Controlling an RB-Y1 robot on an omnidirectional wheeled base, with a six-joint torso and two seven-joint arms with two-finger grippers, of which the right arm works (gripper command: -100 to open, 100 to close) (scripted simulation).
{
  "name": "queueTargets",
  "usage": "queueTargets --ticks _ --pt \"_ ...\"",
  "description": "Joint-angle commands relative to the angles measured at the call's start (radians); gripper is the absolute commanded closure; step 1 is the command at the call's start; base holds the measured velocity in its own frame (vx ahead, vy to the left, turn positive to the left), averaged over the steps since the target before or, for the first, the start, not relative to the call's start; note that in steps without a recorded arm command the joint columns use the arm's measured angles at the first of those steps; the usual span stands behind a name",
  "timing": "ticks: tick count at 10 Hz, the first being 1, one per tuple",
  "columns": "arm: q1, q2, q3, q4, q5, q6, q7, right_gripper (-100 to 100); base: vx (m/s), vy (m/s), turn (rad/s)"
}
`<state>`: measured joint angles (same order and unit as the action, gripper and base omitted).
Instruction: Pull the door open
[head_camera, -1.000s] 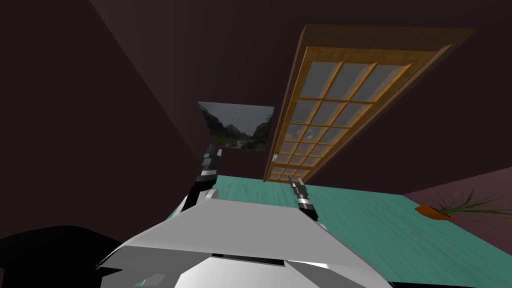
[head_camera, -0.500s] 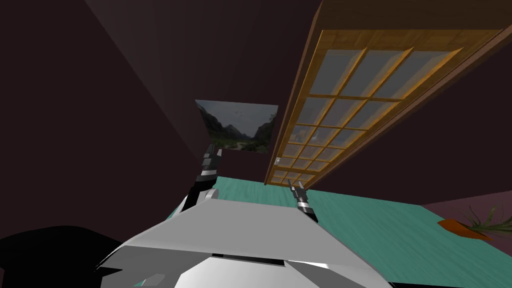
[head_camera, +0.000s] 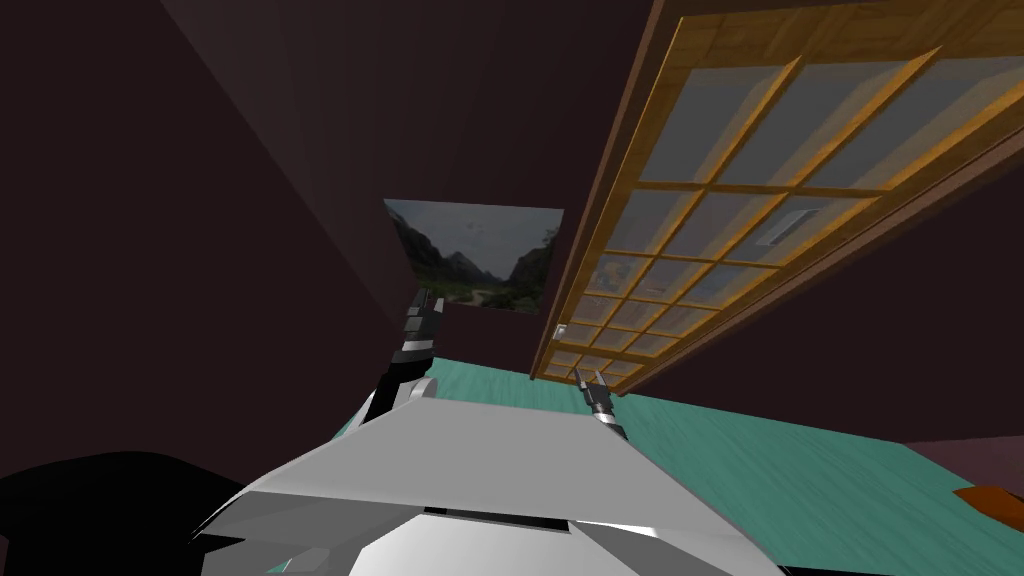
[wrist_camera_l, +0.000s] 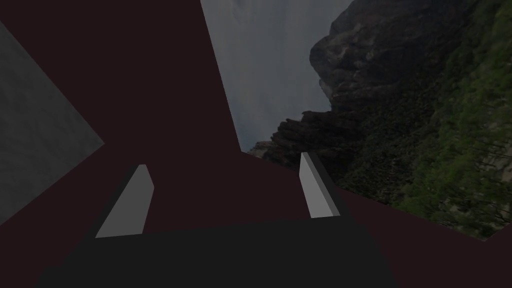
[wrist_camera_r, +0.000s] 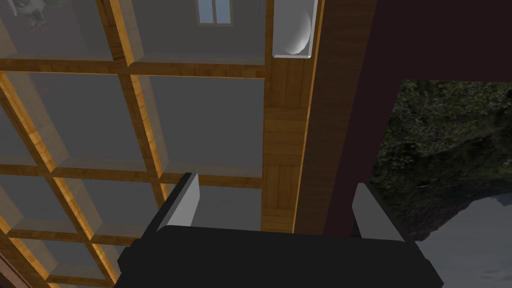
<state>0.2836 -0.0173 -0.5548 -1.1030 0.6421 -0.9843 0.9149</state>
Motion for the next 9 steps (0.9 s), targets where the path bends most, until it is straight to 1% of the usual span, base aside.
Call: queueTargets --ticks 1,5,6,7,8,9 --pt "-0.004 0.016 -0.017 0.028 0.023 -0.009 0.024 -100 0.194 -0.033 0.061" --pt "-0.016 0.050 -0.057 0.100 0.067 -0.036 0.072 -100 0.158 -0.035 0.053" --pt "-0.019 0.063 -0.068 0.122 0.080 -0.044 0.087 -100 0.169 -0.022 0.055" --pt "-0.016 0.055 -0.062 0.112 0.072 -0.042 0.078 -100 0.077 -0.016 0.015" --pt "-0.024 0.021 -0.062 0.130 0.063 -0.045 0.082 -100 0.098 -0.004 0.012" --pt "-0.029 0.003 -0.061 0.142 0.056 -0.046 0.083 -100 0.160 0.029 0.033"
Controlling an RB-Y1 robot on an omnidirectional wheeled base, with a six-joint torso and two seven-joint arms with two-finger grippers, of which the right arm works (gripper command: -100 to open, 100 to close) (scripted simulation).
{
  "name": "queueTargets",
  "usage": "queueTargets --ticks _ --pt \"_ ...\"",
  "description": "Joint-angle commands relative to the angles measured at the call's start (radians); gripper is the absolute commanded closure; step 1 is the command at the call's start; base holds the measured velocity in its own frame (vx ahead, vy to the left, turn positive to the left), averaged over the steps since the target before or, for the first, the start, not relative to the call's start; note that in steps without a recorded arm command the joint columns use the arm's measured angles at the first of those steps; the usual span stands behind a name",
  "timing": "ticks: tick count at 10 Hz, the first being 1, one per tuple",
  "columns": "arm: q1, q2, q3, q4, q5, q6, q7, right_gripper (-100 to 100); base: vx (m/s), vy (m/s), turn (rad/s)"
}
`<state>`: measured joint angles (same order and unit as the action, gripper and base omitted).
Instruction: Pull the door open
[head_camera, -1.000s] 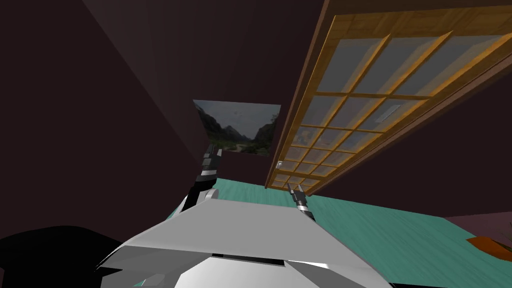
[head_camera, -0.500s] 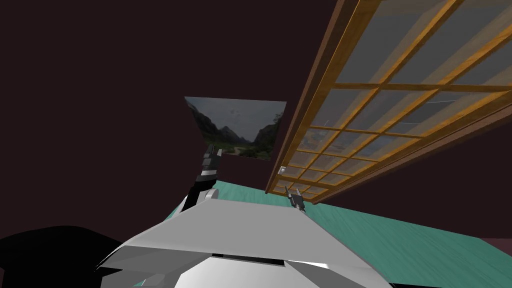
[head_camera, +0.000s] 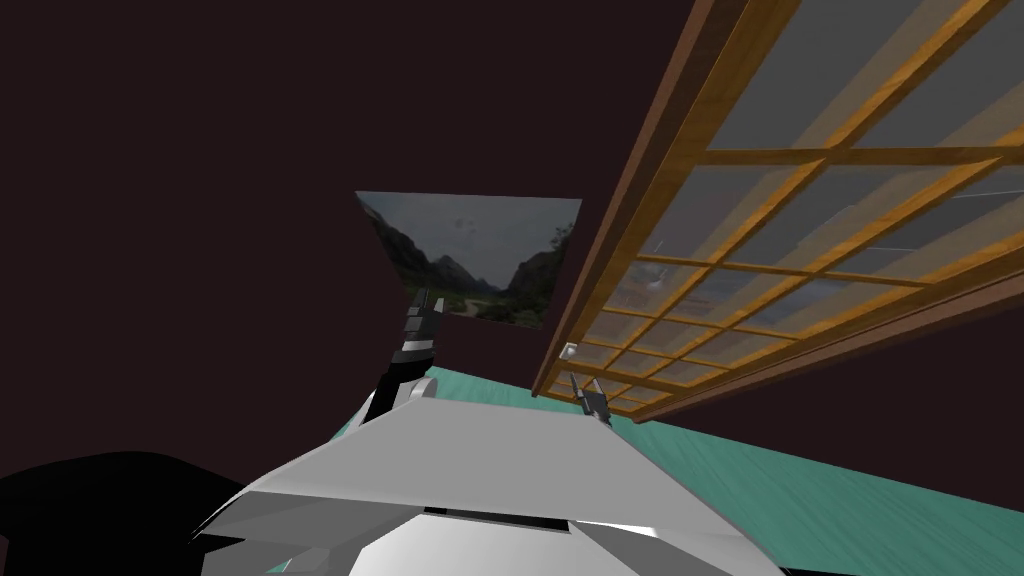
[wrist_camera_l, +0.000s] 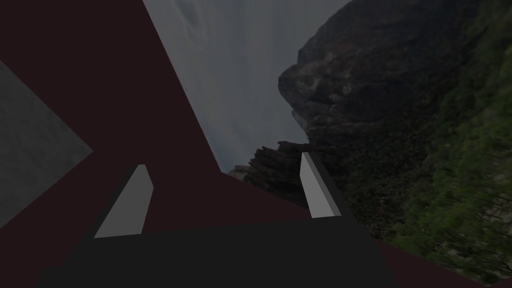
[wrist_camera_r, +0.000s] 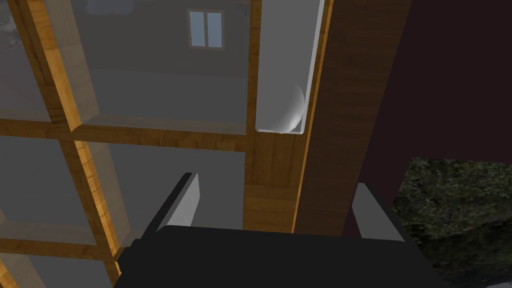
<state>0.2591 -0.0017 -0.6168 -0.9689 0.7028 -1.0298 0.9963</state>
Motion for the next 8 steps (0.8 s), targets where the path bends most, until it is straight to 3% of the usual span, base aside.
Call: queueTargets --ticks 1,4,7,8 --pt "-0.010 -0.029 0.001 0.021 -0.012 -0.003 0.003 -100 0.186 0.030 0.016" --pt "-0.028 -0.063 0.003 0.064 -0.038 -0.008 0.007 -100 0.184 0.020 0.018" --pt "-0.046 -0.066 0.006 0.108 -0.063 -0.013 0.010 -100 0.188 -0.008 -0.003" --pt "-0.035 -0.065 0.006 0.106 -0.057 -0.020 0.011 -100 0.024 0.010 -0.035"
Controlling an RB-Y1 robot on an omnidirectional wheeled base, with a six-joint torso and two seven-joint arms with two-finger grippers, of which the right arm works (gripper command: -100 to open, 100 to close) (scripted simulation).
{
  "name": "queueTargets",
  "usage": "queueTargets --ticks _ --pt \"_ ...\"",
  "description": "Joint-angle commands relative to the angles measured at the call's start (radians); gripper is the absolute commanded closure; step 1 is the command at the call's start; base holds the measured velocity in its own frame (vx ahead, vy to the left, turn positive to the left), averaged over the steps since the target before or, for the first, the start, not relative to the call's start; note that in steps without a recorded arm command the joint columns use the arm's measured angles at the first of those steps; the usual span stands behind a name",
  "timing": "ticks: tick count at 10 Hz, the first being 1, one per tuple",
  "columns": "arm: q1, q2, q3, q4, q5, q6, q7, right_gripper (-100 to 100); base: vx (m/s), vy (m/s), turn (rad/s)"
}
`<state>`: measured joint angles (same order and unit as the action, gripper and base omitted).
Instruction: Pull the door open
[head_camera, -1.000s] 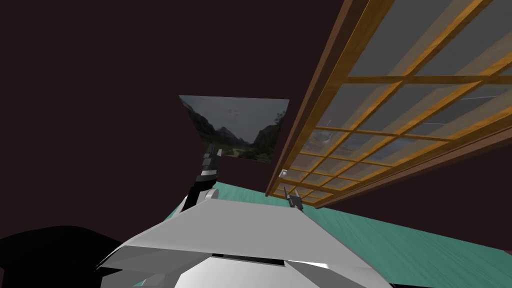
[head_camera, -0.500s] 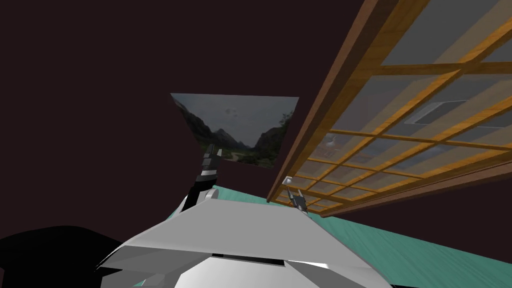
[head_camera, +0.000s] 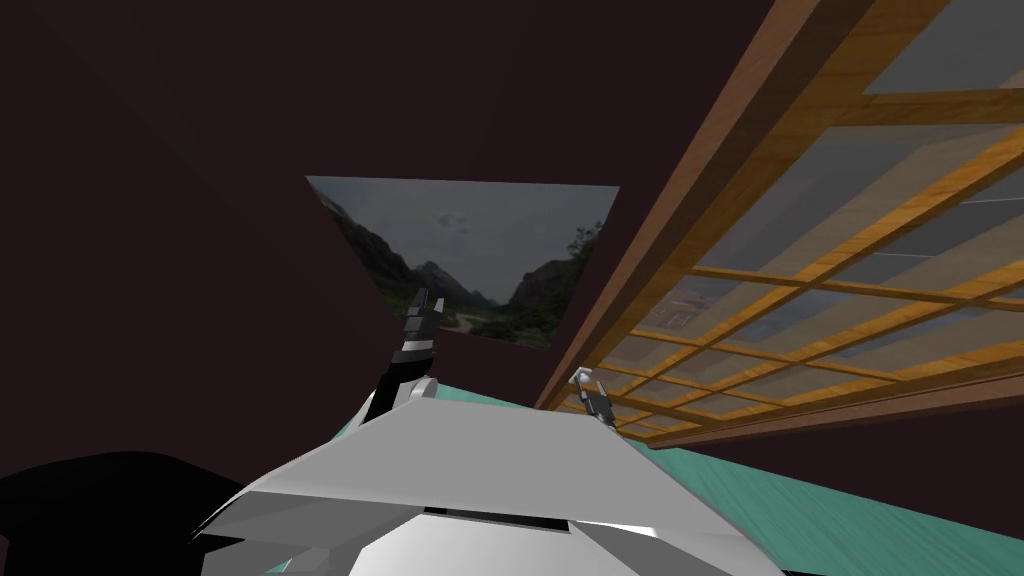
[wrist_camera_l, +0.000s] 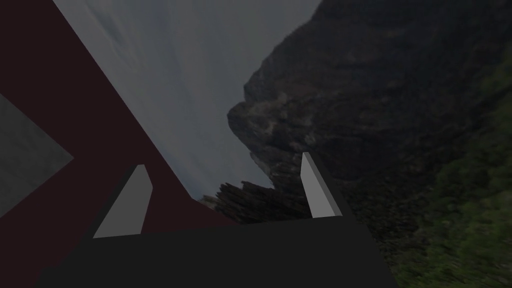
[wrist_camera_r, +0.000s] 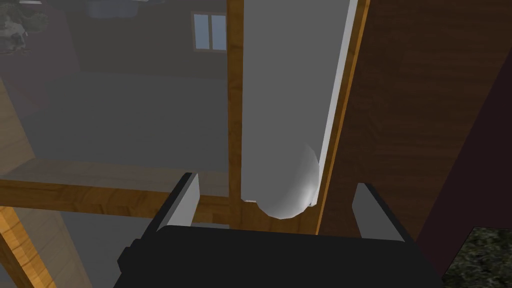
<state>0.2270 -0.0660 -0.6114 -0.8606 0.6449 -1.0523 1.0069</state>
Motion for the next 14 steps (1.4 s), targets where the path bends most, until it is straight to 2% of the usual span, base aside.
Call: queueTargets --ticks 1,6,14 --pt "-0.003 0.000 0.000 -0.002 0.001 0.002 0.000 100 -0.022 0.008 0.021" --pt "-0.003 0.000 0.000 -0.002 0.001 0.002 0.000 100 -0.003 0.000 0.004" --pt "-0.011 -0.015 0.039 0.008 -0.092 0.012 -0.196 100 -0.060 -0.011 0.070"
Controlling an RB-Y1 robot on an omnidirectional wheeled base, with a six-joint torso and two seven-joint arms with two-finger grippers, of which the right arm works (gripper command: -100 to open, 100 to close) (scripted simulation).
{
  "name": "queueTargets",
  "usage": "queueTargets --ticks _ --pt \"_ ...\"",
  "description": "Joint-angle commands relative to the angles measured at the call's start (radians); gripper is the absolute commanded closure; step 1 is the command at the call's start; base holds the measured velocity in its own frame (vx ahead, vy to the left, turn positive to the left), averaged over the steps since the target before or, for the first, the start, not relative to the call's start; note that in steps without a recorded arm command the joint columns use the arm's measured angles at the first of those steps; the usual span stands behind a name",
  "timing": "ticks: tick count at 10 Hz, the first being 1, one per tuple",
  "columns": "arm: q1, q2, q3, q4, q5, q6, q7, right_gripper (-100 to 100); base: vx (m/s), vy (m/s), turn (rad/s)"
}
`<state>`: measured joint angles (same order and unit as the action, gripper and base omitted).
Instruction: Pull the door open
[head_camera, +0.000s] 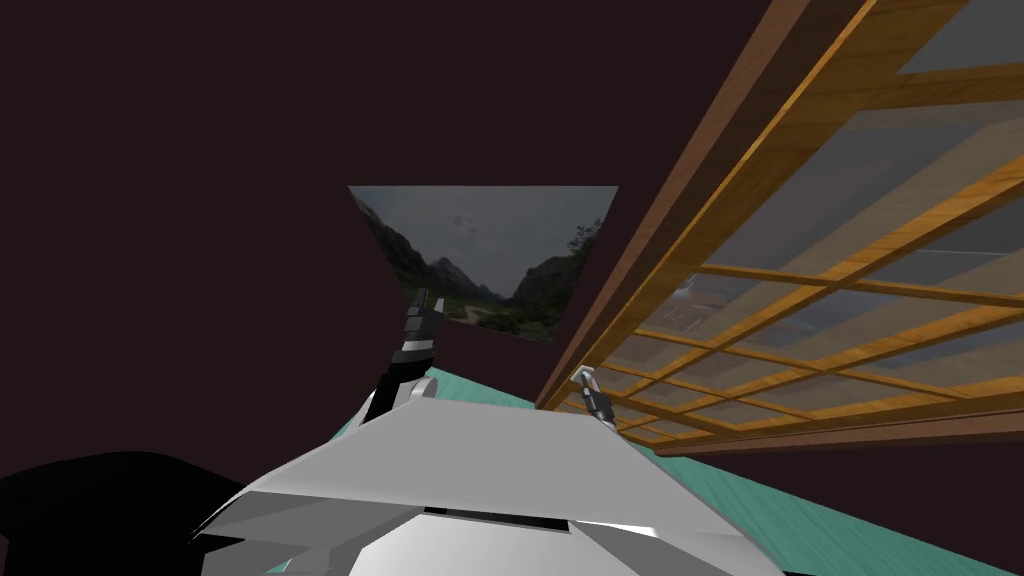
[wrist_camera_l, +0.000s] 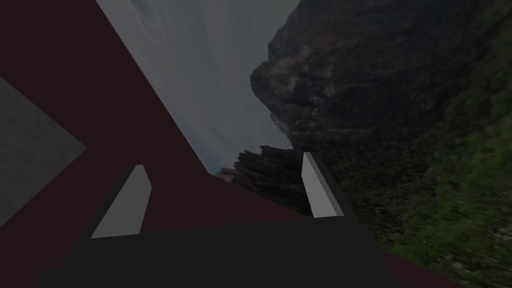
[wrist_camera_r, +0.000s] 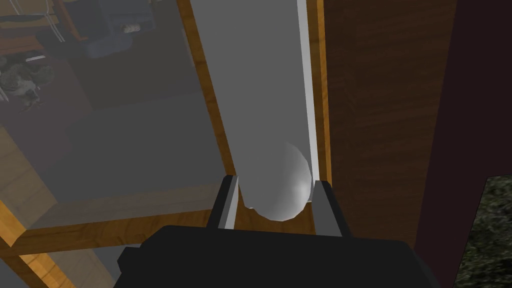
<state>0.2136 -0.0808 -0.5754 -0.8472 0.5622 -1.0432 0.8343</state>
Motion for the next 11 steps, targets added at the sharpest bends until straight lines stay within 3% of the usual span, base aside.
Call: queueTargets --ticks 1,11 --pt "0.003 0.000 0.003 -0.006 -0.009 0.003 -0.028 100 -0.042 -0.010 0.026" --pt "-0.010 -0.022 0.056 0.008 -0.139 0.021 -0.296 100 -0.050 -0.013 0.071"
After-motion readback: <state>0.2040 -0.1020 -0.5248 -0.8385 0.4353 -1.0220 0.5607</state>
